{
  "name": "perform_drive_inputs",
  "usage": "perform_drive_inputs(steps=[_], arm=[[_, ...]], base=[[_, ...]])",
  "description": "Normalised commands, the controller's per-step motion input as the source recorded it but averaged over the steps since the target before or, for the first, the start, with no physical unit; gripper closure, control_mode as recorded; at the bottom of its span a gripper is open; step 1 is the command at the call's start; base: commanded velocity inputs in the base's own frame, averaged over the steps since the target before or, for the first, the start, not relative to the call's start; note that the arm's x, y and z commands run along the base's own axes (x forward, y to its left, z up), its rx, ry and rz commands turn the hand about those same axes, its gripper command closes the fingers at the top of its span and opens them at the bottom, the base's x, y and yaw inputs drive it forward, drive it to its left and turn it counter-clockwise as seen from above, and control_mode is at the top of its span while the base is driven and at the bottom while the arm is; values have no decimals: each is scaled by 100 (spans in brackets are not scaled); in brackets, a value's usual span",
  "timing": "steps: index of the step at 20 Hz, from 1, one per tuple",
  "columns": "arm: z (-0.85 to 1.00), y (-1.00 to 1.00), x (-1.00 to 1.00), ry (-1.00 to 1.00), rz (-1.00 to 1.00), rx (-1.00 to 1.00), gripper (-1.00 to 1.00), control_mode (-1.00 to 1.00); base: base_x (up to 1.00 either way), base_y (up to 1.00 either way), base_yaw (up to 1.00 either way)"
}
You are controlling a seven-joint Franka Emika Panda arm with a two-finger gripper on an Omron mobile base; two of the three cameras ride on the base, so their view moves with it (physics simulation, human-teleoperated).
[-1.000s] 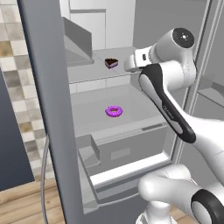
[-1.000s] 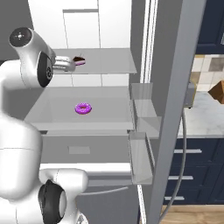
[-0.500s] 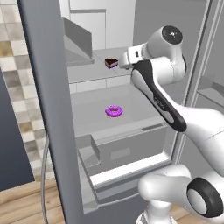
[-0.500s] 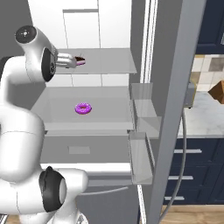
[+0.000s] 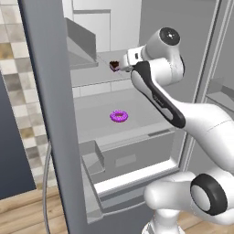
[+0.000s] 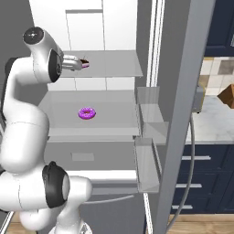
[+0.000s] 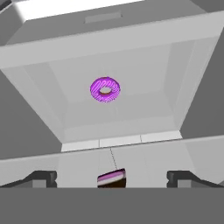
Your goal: Take the cake and donut from the fridge and place them on the empty tray on the dining counter.
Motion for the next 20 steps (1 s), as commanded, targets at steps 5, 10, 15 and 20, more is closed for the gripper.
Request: perform_drive_inputs(steps=[5,10,15,20], arm=[[-14,12,33,1,0,0,-100,-100],[-16,0,37,1,0,0,-100,-100],[-1,5,39,0,0,0,-100,-100],[-1,4,36,0,-2,0,-100,-100]], base=[[0,0,0],[0,0,0],[0,0,0],[0,0,0]])
